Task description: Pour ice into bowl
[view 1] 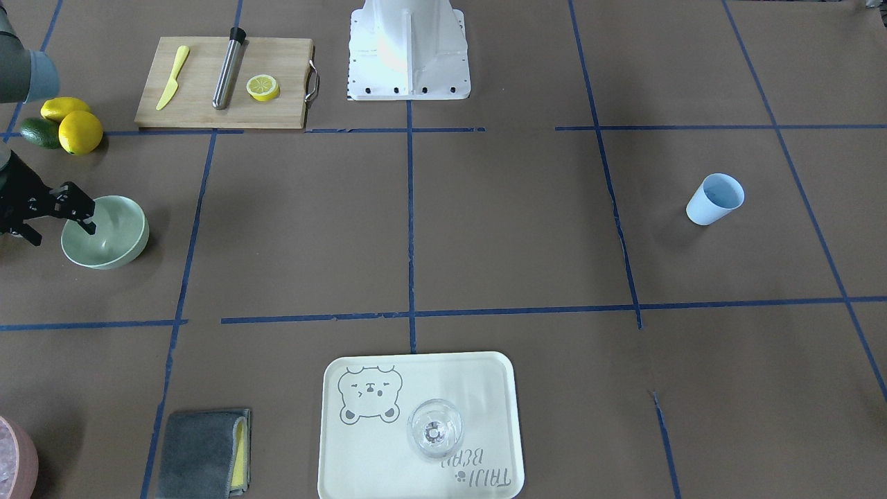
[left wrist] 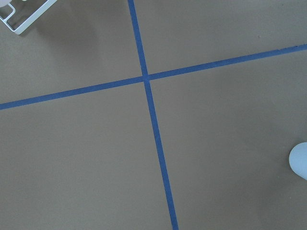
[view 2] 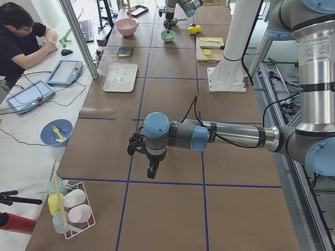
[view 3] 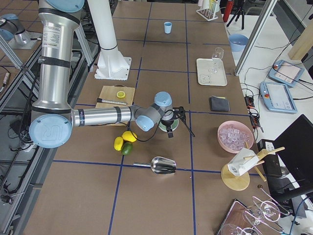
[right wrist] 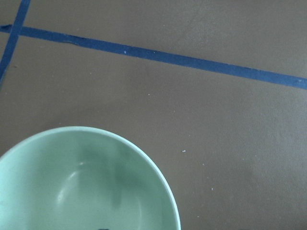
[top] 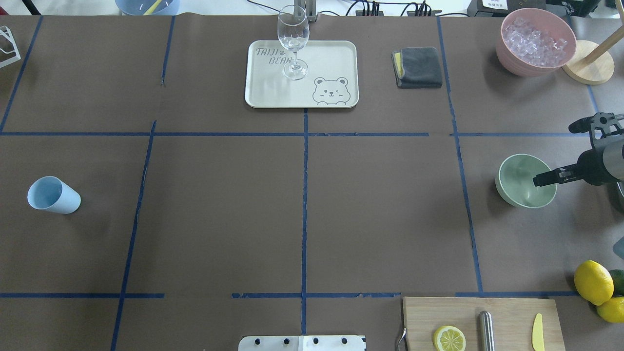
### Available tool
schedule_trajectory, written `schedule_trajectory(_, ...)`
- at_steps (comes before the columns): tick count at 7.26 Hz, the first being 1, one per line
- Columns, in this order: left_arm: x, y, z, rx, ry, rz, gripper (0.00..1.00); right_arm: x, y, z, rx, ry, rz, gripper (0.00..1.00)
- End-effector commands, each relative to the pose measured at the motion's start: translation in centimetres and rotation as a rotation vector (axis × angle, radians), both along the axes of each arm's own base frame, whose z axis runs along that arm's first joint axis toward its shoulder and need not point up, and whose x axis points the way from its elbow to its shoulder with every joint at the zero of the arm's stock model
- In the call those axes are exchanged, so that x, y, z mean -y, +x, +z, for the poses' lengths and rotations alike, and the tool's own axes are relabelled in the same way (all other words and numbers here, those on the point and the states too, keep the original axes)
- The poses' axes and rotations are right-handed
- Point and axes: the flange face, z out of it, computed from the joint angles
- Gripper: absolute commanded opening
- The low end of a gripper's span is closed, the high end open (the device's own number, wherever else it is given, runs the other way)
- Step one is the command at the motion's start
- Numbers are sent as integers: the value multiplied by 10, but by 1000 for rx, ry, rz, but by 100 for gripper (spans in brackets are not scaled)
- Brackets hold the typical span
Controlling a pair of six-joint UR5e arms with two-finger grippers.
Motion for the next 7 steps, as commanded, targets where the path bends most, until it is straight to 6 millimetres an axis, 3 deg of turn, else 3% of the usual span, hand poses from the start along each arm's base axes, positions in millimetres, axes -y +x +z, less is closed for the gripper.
schedule_trajectory(1,1,0,-1,-1,2,0,100,-5,0,5,2,-6,-5,0)
schedule_trajectory(3,1,0,0,-1,2,0,100,-4,0,-5,17,8,-8,0)
schedule_trajectory(5,1,0,0,-1,0,0,100,-5,-9,-42,102,-11,-37,0)
schedule_trajectory(6,1,0,0,-1,0,0,100,10,-21,-88,187,-61,48,0)
schedule_trajectory(7,1,0,0,1,0,0,100,19,-49,-123,241,-64,49,0)
